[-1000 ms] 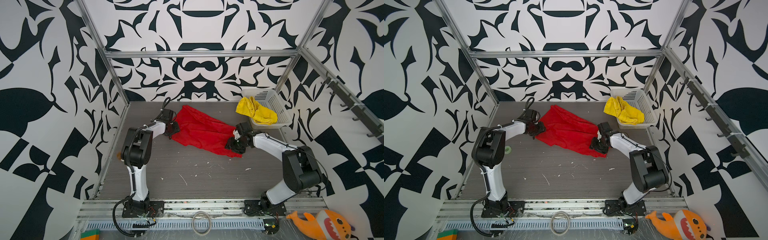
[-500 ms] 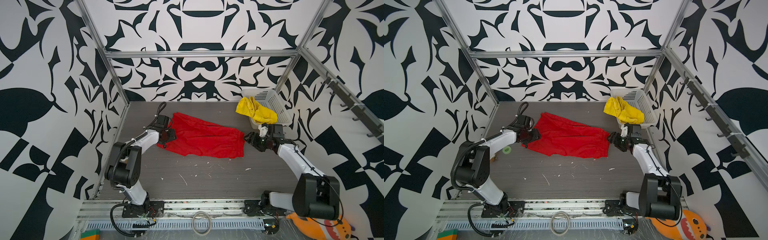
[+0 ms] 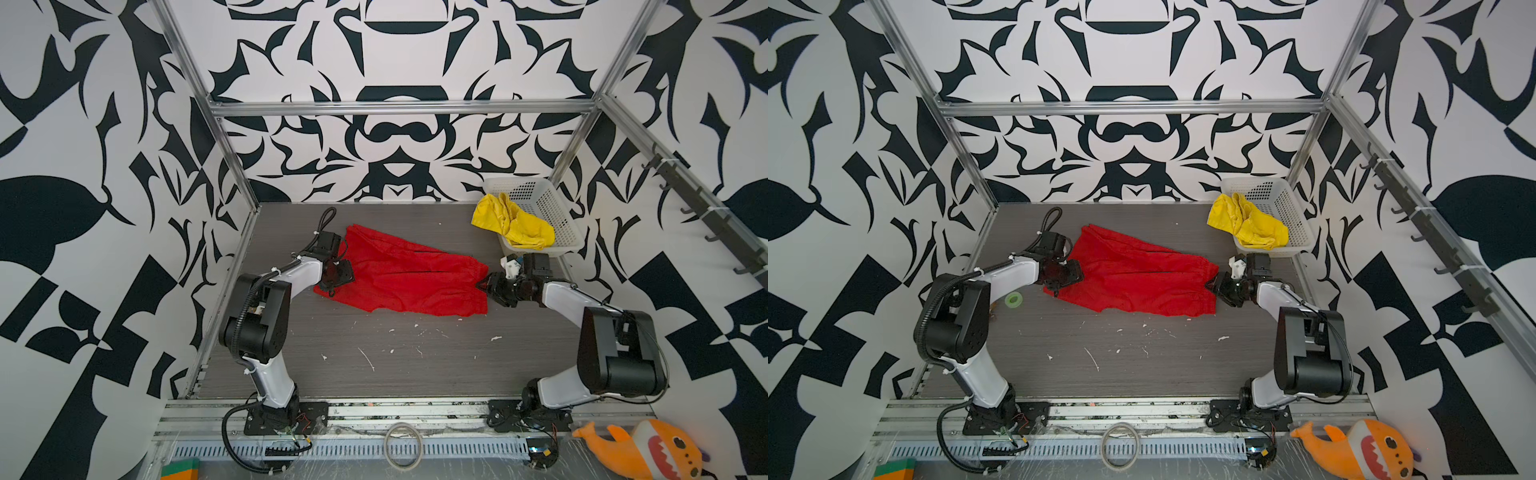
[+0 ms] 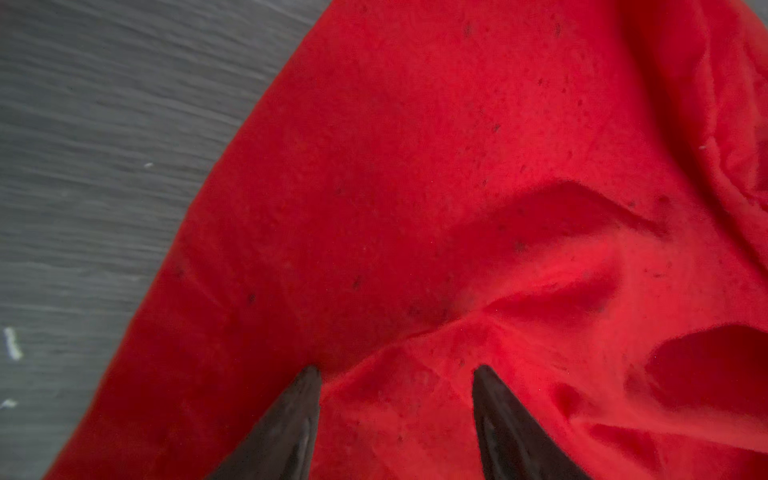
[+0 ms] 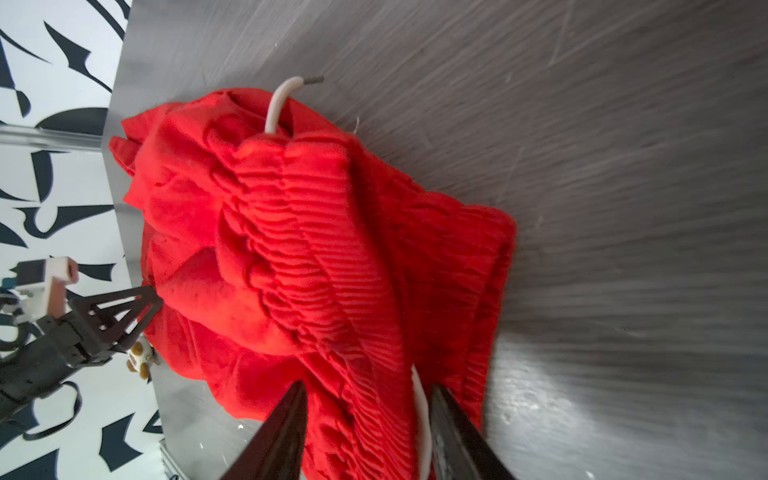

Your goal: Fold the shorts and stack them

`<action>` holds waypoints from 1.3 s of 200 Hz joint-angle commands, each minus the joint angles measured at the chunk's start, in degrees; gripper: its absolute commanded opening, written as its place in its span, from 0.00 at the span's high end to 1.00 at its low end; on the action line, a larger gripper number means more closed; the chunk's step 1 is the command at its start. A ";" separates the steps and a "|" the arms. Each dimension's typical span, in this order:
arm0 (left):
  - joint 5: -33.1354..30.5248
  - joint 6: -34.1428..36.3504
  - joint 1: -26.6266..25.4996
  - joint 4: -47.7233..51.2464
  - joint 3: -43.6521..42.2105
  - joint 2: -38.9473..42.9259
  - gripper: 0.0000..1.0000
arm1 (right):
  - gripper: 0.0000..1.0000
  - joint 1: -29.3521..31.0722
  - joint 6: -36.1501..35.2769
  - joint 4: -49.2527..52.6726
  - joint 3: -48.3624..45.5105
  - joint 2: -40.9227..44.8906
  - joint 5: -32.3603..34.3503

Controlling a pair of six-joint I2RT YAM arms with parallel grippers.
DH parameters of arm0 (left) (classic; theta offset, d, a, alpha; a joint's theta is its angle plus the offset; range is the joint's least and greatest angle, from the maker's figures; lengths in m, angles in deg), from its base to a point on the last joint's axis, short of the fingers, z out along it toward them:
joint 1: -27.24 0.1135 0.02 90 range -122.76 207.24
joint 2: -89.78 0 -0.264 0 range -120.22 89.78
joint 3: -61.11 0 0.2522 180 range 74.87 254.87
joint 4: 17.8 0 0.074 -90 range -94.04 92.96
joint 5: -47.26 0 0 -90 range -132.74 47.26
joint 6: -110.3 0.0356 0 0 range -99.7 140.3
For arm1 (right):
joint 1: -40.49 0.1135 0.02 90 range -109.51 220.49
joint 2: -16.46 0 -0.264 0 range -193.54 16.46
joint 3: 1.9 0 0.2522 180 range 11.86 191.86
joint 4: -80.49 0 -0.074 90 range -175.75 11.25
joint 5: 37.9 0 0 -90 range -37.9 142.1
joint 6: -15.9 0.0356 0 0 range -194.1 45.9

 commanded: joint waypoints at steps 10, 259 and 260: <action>0.24 -1.24 0.04 0.11 -0.47 -1.04 0.39 | 0.50 1.39 0.25 -3.37 0.61 -1.62 -1.71; -1.13 -3.27 -0.01 0.81 -0.95 -0.27 0.40 | 0.38 2.56 -5.00 27.07 8.14 19.80 12.06; -1.10 -3.23 -0.01 0.81 -0.91 -0.30 0.40 | 0.37 2.64 -5.38 26.87 8.24 19.82 12.29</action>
